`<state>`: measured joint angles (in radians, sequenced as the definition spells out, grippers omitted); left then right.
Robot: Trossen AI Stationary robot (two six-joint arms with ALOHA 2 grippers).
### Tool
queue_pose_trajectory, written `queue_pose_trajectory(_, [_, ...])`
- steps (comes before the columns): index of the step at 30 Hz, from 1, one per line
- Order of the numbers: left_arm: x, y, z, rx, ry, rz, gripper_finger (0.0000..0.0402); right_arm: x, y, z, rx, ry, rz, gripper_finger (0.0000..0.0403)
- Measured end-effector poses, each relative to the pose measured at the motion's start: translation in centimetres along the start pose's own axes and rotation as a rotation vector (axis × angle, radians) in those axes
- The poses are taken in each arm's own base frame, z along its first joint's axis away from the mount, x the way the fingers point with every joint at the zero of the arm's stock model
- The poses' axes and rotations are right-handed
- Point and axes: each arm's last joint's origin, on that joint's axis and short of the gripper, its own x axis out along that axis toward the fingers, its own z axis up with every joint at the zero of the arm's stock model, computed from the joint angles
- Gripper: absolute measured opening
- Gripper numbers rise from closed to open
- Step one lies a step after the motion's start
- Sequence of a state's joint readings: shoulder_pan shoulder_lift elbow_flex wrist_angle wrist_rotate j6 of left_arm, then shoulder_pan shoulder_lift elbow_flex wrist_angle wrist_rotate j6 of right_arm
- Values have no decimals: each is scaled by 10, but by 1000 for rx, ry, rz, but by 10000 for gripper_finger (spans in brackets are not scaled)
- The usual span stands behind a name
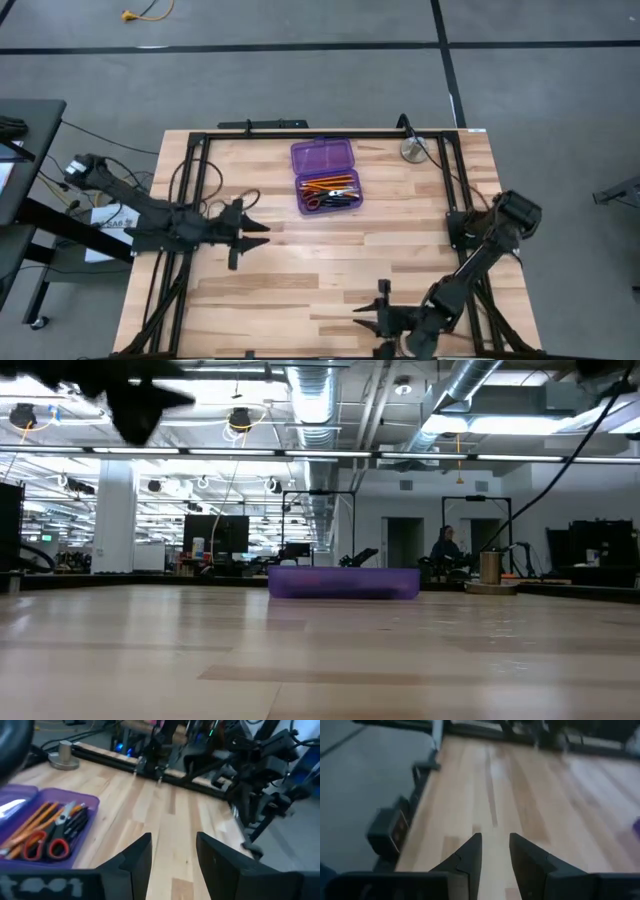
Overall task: Pick & place school supplies into a supply box
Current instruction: Return to Home Position
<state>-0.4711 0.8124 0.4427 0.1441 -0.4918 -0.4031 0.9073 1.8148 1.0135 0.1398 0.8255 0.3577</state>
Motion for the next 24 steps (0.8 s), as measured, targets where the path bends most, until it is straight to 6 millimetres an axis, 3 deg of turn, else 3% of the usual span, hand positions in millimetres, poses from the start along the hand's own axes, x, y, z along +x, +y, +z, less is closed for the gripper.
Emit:
queue_pose_trajectory(5, [-3,44,-45,-114,-83,-69,142,-31,-22,35,-40,-51,187,95])
queue_pose_trajectory(9, [-10,61,-65,-146,-150,-85,142,-53,-57,49,-38,-79,367,95])
queue_pose_trajectory(12, [-11,65,-68,-140,-158,-56,142,-71,-92,48,4,-120,413,95])
queue_pose_trajectory(17, [-10,66,-69,-106,-150,-38,141,-106,-143,18,68,-203,409,95])
queue_pose_trajectory(24, [-9,67,-73,-95,-118,-30,141,-130,-189,-57,182,-365,422,95])
